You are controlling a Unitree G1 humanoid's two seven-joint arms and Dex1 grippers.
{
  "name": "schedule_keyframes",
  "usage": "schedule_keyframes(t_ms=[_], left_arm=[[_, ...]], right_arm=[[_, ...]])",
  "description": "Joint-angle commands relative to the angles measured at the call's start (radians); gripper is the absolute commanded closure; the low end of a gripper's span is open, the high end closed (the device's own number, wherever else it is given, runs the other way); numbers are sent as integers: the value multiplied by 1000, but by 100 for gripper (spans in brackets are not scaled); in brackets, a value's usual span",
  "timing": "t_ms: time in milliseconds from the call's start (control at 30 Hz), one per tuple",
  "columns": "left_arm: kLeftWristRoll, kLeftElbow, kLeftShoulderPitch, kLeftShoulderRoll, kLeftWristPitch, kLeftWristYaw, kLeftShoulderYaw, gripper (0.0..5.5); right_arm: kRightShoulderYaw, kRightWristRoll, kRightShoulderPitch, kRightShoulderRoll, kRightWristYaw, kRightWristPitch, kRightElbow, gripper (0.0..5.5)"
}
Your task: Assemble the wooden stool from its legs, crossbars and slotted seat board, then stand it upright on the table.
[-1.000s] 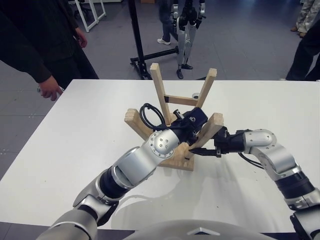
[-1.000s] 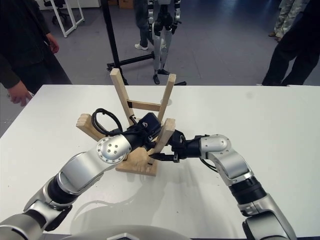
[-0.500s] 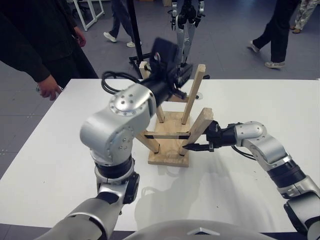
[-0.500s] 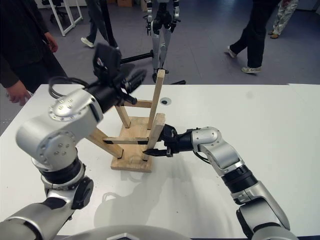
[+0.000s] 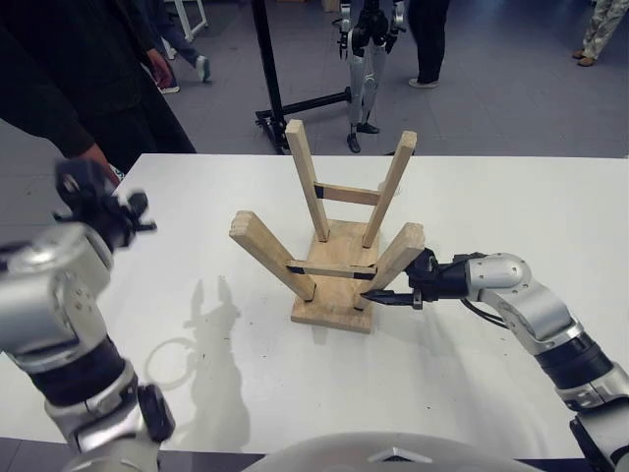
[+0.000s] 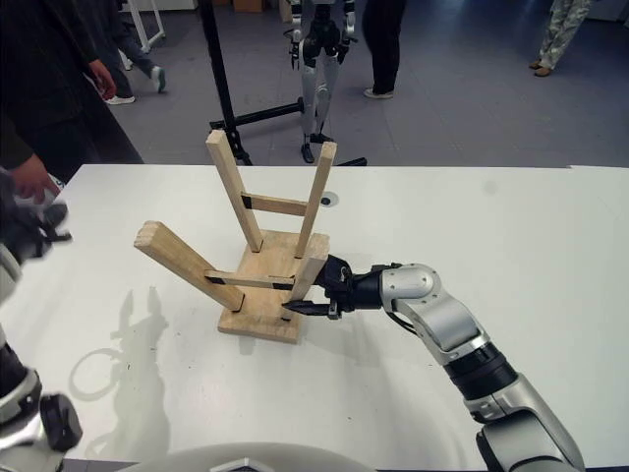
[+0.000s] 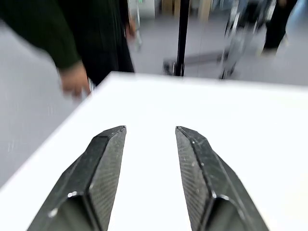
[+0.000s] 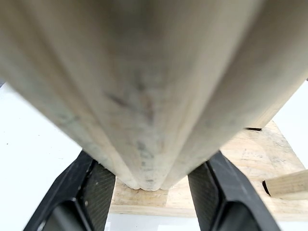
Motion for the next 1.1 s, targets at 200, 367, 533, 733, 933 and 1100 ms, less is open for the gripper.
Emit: schedule_keyframes(t_ms=[200, 367, 533, 733, 933, 1100], left_arm=[[-295, -263, -219, -575, -39, -96, -653, 359], [-316, -290, -122, -496, 99, -161, -609, 359], [-241, -263, -108, -508, 59, -113, -585, 359], [-197, -230, -95, -515, 54, -72, -579, 359], [-178, -199, -59, -491, 37, -75, -559, 359], [-161, -180, -34, -499, 25, -77, -557, 359]], right_arm=[[151, -218, 89, -123, 30, 140, 88, 348], [170, -214, 57, -137, 65, 121, 102, 348], [247, -273, 57, -120, 127, 61, 163, 348], [197, -309, 100, -58, 0, -118, 140, 348], [250, -608, 122, -80, -230, -252, 185, 348], [207, -583, 86, -46, -276, -359, 213, 348]])
